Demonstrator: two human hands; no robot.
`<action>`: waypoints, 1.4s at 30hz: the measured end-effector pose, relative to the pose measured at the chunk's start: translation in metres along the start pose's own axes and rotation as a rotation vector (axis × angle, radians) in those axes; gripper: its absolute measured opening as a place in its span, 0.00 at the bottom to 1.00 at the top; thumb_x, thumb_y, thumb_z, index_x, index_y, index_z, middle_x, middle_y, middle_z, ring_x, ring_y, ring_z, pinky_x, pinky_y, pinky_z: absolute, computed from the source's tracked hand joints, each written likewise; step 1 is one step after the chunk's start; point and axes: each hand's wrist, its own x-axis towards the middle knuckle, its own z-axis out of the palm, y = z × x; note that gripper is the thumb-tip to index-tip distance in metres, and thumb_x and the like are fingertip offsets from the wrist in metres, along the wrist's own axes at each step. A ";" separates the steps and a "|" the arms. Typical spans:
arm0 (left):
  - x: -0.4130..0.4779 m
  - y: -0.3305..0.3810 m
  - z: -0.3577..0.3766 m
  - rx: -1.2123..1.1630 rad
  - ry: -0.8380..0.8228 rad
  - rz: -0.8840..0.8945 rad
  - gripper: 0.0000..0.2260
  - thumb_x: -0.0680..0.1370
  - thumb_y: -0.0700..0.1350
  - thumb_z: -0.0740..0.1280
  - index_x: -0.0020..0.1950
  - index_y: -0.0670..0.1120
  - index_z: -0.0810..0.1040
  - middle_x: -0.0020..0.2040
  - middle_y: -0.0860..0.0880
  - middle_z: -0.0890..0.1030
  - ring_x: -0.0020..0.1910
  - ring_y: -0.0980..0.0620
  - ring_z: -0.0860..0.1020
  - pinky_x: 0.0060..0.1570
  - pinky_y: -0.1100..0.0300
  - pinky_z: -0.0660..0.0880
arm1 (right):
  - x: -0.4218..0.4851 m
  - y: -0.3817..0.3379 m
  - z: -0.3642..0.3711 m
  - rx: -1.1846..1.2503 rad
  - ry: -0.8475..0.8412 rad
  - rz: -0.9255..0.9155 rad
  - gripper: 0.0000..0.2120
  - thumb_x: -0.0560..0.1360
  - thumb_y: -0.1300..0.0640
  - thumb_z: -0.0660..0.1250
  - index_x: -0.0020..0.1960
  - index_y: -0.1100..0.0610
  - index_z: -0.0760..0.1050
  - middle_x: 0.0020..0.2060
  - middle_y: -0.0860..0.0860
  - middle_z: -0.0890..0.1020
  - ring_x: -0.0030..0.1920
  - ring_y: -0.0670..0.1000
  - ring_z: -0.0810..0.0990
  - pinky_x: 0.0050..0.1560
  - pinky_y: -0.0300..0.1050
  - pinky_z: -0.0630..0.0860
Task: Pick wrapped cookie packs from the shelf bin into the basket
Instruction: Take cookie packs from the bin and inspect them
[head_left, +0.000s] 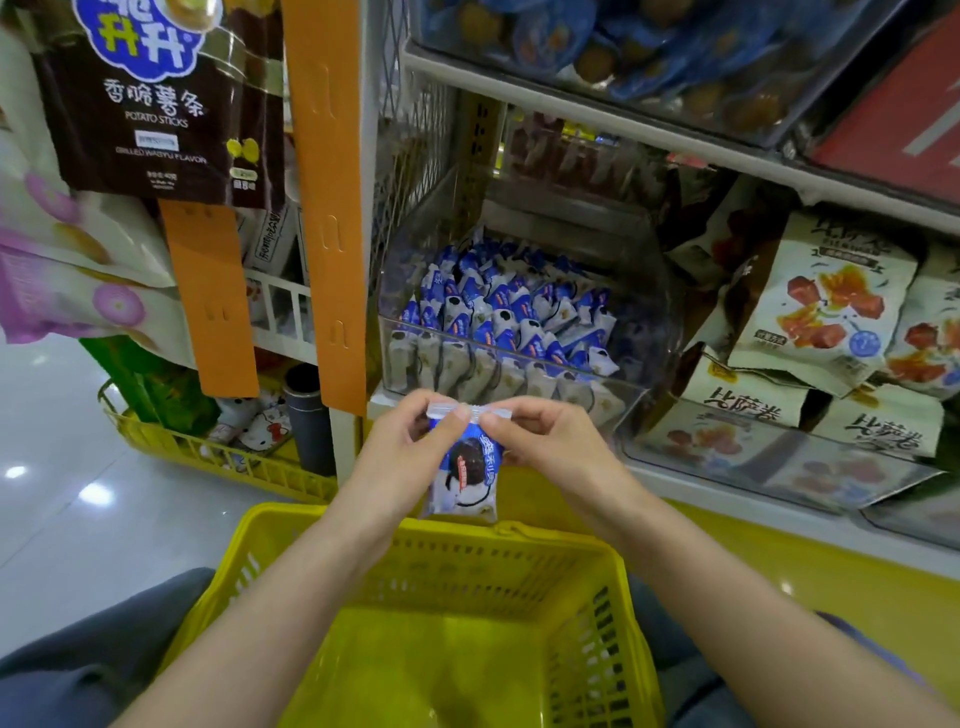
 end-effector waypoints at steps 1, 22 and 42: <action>0.001 -0.001 0.000 0.024 0.031 0.014 0.08 0.78 0.46 0.63 0.49 0.41 0.76 0.42 0.45 0.82 0.43 0.51 0.82 0.37 0.61 0.78 | -0.001 0.001 0.002 -0.008 -0.012 -0.017 0.04 0.75 0.62 0.66 0.47 0.61 0.80 0.37 0.53 0.81 0.34 0.41 0.77 0.36 0.33 0.75; 0.008 -0.001 -0.001 -0.219 0.147 0.068 0.09 0.73 0.44 0.68 0.53 0.45 0.78 0.46 0.49 0.84 0.45 0.55 0.82 0.42 0.64 0.79 | -0.010 -0.001 -0.006 0.203 0.134 -0.014 0.06 0.78 0.64 0.60 0.54 0.64 0.69 0.47 0.61 0.81 0.39 0.49 0.82 0.38 0.37 0.80; 0.000 -0.002 0.003 0.277 0.063 0.156 0.10 0.78 0.45 0.63 0.37 0.44 0.75 0.26 0.57 0.71 0.27 0.61 0.68 0.30 0.69 0.64 | -0.015 0.007 0.000 -0.409 0.109 -0.413 0.04 0.75 0.54 0.67 0.42 0.52 0.76 0.34 0.44 0.78 0.36 0.40 0.76 0.36 0.32 0.72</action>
